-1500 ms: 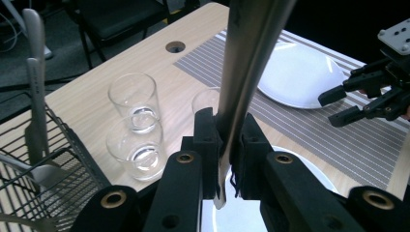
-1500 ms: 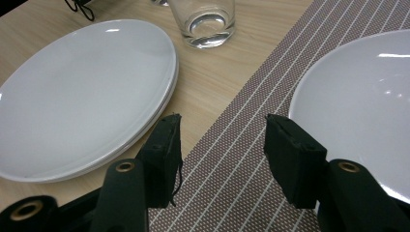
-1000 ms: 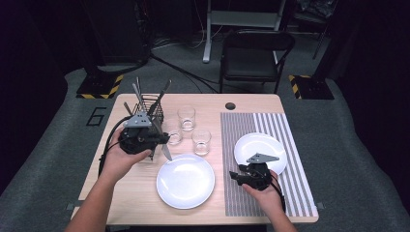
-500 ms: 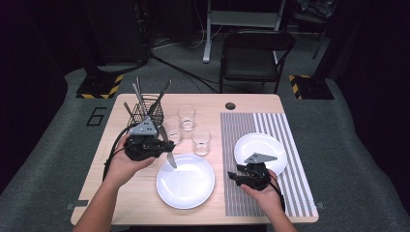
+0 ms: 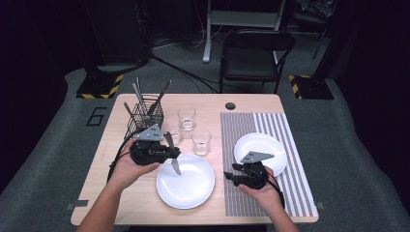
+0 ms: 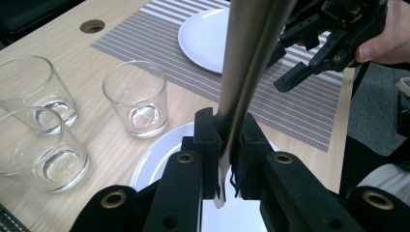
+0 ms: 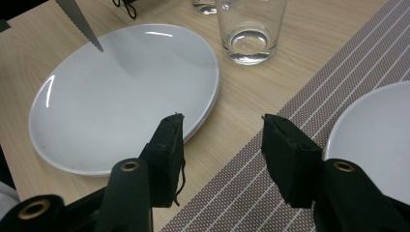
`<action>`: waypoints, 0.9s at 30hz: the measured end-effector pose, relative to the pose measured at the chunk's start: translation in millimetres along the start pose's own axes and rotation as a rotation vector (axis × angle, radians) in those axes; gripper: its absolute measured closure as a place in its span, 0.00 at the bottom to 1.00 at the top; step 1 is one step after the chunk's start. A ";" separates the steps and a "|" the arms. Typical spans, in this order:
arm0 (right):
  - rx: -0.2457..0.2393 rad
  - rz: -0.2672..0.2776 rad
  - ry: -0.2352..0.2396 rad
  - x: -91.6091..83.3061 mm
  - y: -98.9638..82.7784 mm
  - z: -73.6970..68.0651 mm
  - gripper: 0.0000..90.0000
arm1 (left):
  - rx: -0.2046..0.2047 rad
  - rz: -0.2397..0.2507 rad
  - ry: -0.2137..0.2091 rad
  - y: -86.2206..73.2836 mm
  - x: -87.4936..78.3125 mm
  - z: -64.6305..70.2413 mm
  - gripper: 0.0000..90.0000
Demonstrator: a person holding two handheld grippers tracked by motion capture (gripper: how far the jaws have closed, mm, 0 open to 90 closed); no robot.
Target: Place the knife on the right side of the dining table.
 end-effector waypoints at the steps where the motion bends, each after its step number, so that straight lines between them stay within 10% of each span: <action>1: 0.000 0.000 0.000 0.0 0.0 0.0 0.55 | 0.000 0.000 0.000 0.0 0.0 0.0 0.91; 27: -0.163 -0.053 0.146 3.7 33.7 -18.5 0.61 | 0.049 -0.037 -0.064 -4.0 21.9 12.7 0.91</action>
Point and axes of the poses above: each handheld gripper's, and its own axes: x roughly forward along the jaws, y roughly out of its top, z roughly to its right, the point moved 2 cm from there along x, roughly forward along the jaws, and after that the axes turned 9 degrees about y, right-handed, at the moved point
